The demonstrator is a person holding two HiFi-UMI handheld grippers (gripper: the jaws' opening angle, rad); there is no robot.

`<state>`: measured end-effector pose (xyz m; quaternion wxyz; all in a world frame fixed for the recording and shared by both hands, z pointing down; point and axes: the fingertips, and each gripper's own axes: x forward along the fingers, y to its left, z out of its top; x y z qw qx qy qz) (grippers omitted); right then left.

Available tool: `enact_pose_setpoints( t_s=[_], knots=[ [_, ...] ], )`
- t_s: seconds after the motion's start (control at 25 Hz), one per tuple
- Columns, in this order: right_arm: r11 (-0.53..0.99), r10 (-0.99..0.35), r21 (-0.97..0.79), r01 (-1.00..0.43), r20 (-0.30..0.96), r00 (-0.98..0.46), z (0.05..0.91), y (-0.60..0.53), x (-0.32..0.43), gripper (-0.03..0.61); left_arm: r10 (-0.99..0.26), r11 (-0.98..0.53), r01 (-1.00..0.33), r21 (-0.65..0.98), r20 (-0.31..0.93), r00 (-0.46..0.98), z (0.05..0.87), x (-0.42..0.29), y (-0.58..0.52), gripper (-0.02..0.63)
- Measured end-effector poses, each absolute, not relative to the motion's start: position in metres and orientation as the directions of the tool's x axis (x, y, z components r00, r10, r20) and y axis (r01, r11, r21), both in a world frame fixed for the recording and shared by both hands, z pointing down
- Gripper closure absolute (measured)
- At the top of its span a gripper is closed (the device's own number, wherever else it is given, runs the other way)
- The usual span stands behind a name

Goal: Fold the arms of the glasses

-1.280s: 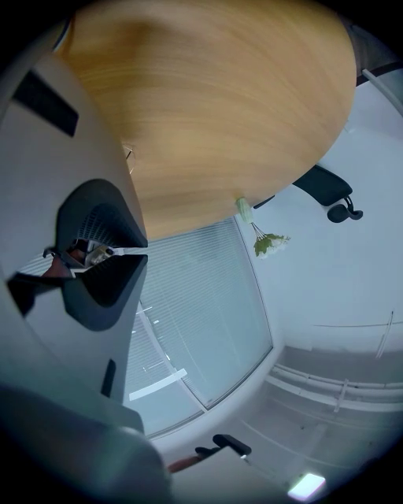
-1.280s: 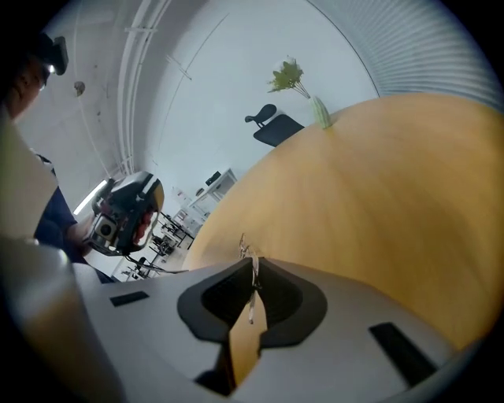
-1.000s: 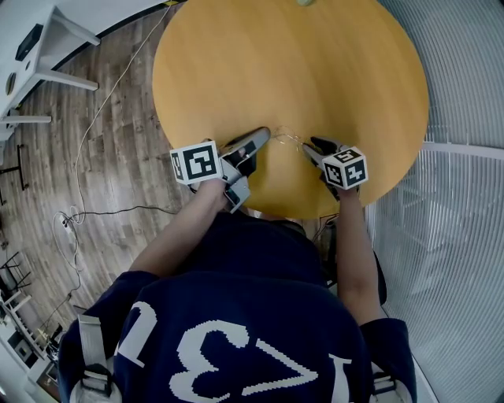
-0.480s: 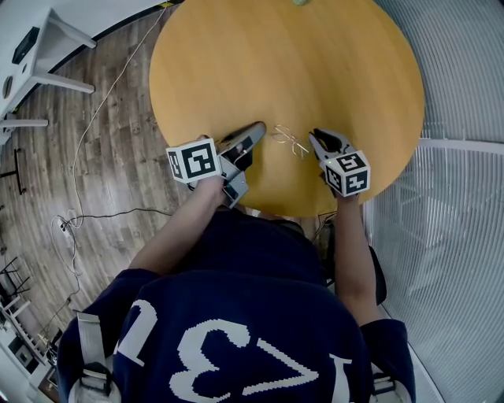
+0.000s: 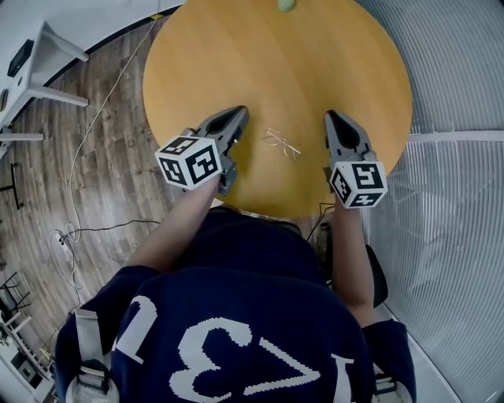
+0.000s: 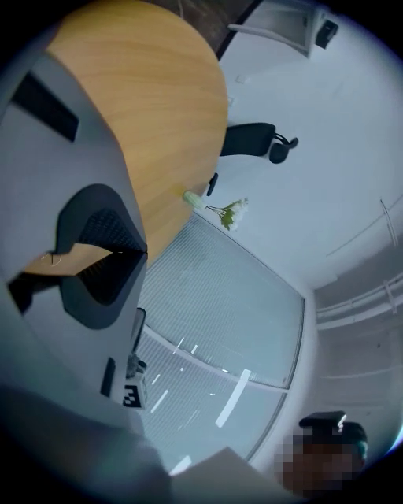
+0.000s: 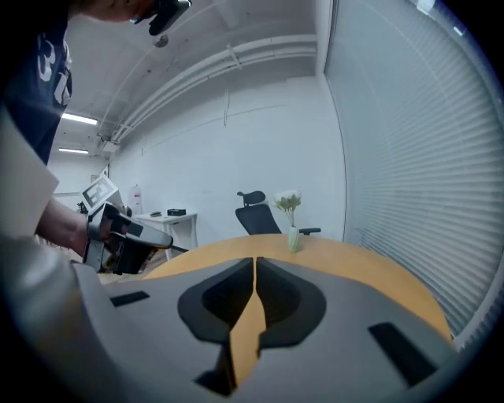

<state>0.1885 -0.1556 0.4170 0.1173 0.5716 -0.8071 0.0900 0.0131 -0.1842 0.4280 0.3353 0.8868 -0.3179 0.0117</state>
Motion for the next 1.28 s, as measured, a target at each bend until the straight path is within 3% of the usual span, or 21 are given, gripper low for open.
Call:
enact_pose_setpoints(
  t_s=[0.48, 1.28],
  knots=[
    [0.265, -0.961, -0.019, -0.964, 0.076, -0.266, 0.319, -0.133, 0.195, 0.548, -0.650, -0.717, -0.666, 0.206, 0.147, 0.746, 0.353, 0.011, -0.198, 0.600],
    [0.252, -0.966, 0.035, -0.967, -0.058, -0.254, 0.264, -0.116, 0.175, 0.548, -0.660, -0.751, -0.660, 0.003, -0.008, 0.751, 0.283, 0.018, -0.180, 0.598]
  ],
)
